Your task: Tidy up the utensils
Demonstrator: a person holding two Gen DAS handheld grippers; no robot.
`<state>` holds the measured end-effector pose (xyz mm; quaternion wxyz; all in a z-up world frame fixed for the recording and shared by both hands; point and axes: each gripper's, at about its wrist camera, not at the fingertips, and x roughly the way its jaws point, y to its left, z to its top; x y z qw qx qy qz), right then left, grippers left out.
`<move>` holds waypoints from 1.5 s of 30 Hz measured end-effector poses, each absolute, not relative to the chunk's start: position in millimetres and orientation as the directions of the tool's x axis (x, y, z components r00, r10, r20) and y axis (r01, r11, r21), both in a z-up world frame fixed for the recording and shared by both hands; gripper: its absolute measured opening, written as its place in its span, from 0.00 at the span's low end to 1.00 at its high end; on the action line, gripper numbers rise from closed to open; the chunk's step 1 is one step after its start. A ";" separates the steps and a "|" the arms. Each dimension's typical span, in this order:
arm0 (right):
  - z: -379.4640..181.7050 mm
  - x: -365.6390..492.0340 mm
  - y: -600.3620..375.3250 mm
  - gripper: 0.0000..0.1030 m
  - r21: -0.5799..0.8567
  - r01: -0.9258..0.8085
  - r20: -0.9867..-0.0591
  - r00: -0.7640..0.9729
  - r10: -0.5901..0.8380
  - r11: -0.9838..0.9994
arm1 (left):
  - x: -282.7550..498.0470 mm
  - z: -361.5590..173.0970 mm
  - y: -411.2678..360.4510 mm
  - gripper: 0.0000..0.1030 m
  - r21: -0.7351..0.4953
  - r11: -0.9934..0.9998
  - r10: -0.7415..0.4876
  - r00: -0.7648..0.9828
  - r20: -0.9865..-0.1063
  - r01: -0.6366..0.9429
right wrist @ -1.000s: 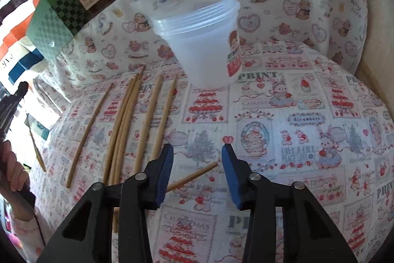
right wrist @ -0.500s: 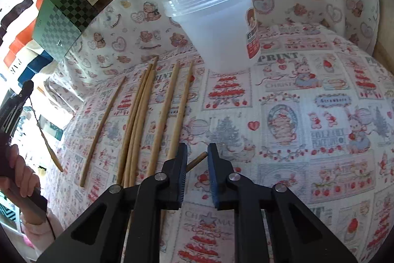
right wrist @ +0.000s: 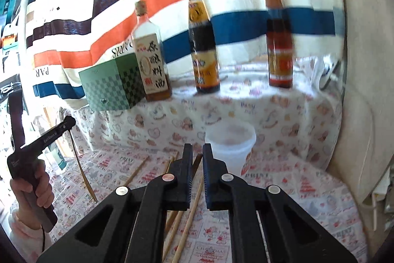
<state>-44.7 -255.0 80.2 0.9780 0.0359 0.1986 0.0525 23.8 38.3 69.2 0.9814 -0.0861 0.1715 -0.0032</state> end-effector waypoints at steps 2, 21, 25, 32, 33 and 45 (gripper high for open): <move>103.5 -51.4 -243.8 0.06 0.052 -0.087 -0.342 0.934 0.100 0.995 | 24.2 68.6 37.9 0.04 -0.157 0.987 -0.019 0.943 -0.333 -0.035; 138.7 -28.3 -232.5 0.05 0.000 -0.034 -0.219 0.975 0.033 0.999 | 68.6 34.4 29.0 0.04 -0.133 0.990 -0.114 0.758 -0.643 0.036; 141.5 -29.3 -239.0 0.05 -0.003 -0.021 -0.207 0.978 0.020 1.000 | 49.6 52.1 24.6 0.05 -0.121 0.992 -0.088 0.831 -0.549 0.026; 154.6 -27.4 -240.9 0.05 0.027 -0.018 -0.191 0.981 0.023 0.999 | 30.5 66.5 13.5 0.05 -0.072 0.997 -0.058 0.908 -0.414 0.031; 154.7 -27.3 -240.8 0.05 0.026 -0.017 -0.190 0.981 0.022 1.000 | 31.3 65.2 10.9 0.05 -0.066 0.997 -0.060 0.902 -0.427 0.035; 160.7 -30.8 -255.5 0.05 0.069 -0.001 -0.184 0.983 0.013 0.998 | 15.2 58.6 -39.4 0.05 0.094 0.985 -0.073 0.833 -0.548 0.147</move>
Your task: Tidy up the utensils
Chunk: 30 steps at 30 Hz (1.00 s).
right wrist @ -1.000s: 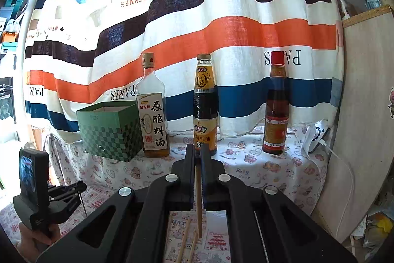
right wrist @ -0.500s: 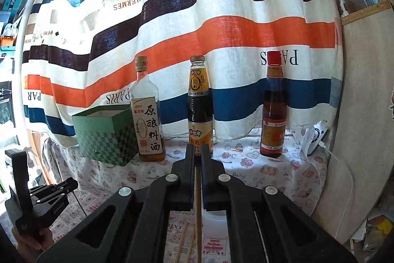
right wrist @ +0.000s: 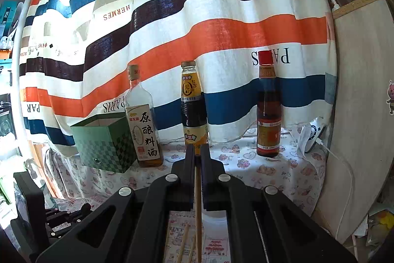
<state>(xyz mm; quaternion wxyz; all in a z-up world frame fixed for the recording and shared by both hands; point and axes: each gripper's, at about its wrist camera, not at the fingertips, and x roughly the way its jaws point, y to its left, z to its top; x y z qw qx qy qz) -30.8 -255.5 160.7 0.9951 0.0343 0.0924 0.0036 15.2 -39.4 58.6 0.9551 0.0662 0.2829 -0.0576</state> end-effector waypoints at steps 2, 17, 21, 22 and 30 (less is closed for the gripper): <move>161.3 -32.1 -254.4 0.05 0.063 -0.002 -0.181 0.983 0.013 0.998 | 11.5 61.7 -38.7 0.04 0.074 0.983 -0.095 0.819 -0.566 0.165; 163.3 -20.2 -265.7 0.05 0.065 0.035 -0.134 0.991 -0.026 0.997 | 28.5 94.3 -22.7 0.03 -0.132 0.969 -0.249 0.811 -0.529 0.211; 176.7 -11.6 -280.6 0.05 0.107 0.070 -0.035 0.997 -0.067 0.992 | 52.8 128.3 -44.7 0.03 -0.173 0.964 -0.257 0.871 -0.419 0.201; 177.7 -10.0 -286.2 0.05 0.127 0.073 -0.011 0.997 -0.073 0.989 | 58.3 135.5 -50.6 0.03 -0.199 0.957 -0.276 0.877 -0.394 0.211; 185.4 22.8 -329.6 0.05 0.283 0.094 0.032 0.994 -0.107 0.955 | 102.1 156.0 -115.9 0.03 -0.260 0.925 -0.353 0.877 -0.325 0.276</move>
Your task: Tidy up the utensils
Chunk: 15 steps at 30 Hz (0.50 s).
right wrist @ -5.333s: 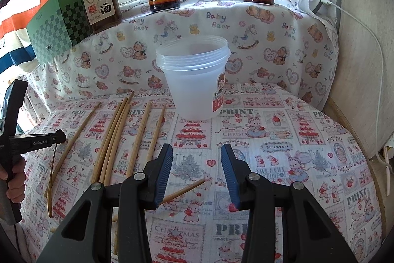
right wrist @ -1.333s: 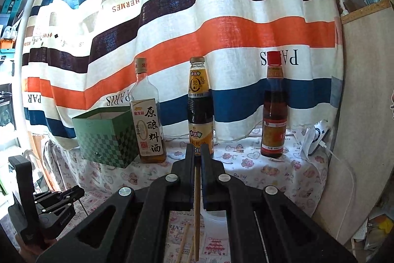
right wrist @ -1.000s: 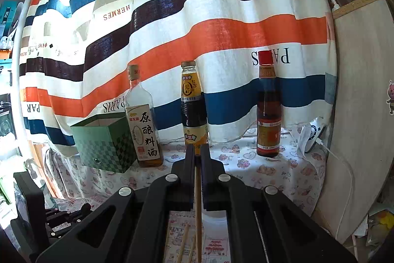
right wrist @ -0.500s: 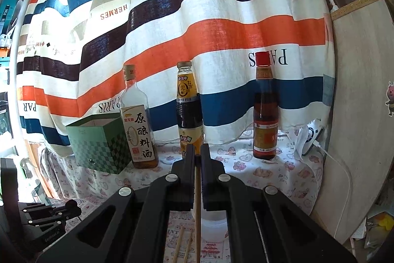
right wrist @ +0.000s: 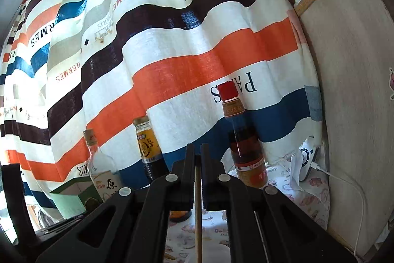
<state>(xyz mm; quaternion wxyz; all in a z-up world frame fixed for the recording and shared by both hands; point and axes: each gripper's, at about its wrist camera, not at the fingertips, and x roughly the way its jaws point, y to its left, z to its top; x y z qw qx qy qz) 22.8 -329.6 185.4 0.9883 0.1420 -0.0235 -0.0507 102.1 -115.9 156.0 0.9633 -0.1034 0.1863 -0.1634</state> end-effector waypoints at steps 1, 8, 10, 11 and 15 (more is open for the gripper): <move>184.7 22.4 -332.1 0.05 0.280 0.105 0.047 0.991 -0.123 0.954 | 105.8 153.3 -122.2 0.03 -0.263 0.922 -0.363 0.871 -0.329 0.285; 172.2 35.9 -350.7 0.05 0.272 0.119 -0.008 0.993 -0.121 0.955 | 121.1 117.8 -163.0 0.03 -0.182 0.932 -0.361 0.846 -0.393 0.314; 169.8 42.5 -354.2 0.05 0.274 0.120 -0.038 0.993 -0.114 0.954 | 123.7 106.7 -169.5 0.03 -0.165 0.937 -0.348 0.843 -0.410 0.307; 168.2 43.6 -355.3 0.05 0.279 0.123 -0.040 0.992 -0.117 0.952 | 125.2 102.3 -170.7 0.03 -0.169 0.937 -0.349 0.839 -0.417 0.306; 166.5 32.7 -365.4 0.05 0.373 0.045 0.044 0.997 -0.065 0.927 | 129.1 91.6 -168.7 0.03 -0.189 0.932 -0.362 0.823 -0.438 0.310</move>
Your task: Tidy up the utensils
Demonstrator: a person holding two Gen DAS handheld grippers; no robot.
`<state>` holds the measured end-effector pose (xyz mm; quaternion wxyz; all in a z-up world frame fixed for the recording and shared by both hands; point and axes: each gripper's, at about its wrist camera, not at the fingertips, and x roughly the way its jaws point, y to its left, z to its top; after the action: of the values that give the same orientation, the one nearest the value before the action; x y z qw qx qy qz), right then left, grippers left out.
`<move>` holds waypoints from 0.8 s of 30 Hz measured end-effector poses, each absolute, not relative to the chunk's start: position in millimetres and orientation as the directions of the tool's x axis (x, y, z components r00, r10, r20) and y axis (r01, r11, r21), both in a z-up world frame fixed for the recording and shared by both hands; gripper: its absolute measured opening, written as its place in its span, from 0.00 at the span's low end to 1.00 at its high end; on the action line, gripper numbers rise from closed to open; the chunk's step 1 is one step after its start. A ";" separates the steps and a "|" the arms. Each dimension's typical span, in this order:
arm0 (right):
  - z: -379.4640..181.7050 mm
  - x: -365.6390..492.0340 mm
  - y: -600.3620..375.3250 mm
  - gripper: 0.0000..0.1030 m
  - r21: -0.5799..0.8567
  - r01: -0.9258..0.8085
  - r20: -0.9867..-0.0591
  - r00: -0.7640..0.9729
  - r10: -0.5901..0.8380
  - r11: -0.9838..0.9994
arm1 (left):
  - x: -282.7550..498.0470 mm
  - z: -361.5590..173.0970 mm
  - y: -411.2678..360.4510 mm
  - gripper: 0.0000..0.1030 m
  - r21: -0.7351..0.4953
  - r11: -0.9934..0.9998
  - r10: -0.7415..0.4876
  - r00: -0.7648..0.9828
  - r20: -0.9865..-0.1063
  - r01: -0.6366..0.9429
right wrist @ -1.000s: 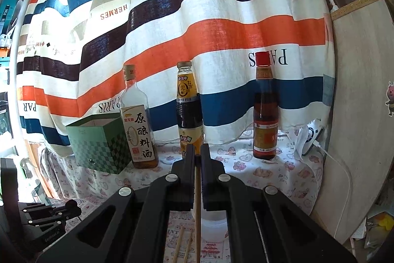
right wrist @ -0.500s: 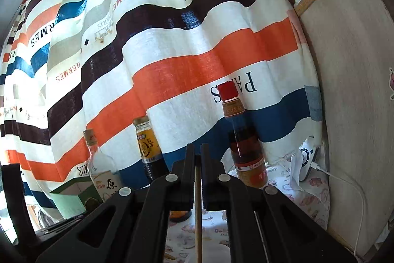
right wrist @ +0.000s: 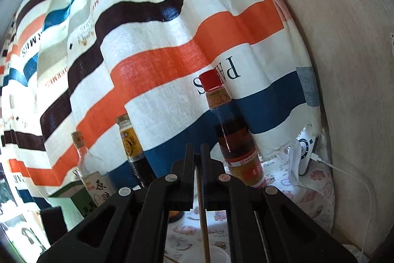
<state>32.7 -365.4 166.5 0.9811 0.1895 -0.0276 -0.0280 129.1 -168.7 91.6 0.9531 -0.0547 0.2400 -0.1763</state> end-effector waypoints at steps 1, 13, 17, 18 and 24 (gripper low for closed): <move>166.6 25.9 -367.9 0.05 0.399 0.035 0.087 0.993 -0.076 0.916 | 128.6 90.7 -169.0 0.03 -0.180 0.933 -0.359 0.824 -0.438 0.311; 144.4 42.9 -366.0 0.05 0.409 0.127 0.082 0.981 -0.175 0.904 | 122.7 85.6 -164.5 0.04 -0.156 0.929 -0.369 0.818 -0.442 0.335; 147.8 14.4 -379.0 0.05 0.524 0.087 0.193 0.957 -0.217 0.847 | 112.1 90.7 -160.9 0.06 -0.138 0.927 -0.373 0.832 -0.410 0.348; 149.4 7.4 -379.1 0.05 0.525 0.104 0.218 0.943 -0.252 0.845 | 108.7 93.1 -159.1 0.12 -0.135 0.926 -0.376 0.835 -0.400 0.353; 144.4 19.6 -379.7 0.05 0.494 0.157 0.176 0.945 -0.275 0.855 | 89.5 108.0 -134.2 0.39 -0.119 0.943 -0.334 0.873 -0.355 0.312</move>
<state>19.6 -379.7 144.4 0.9555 0.2444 -0.1209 -0.1128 89.5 -134.2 108.0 0.9673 -0.0292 0.1886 -0.1668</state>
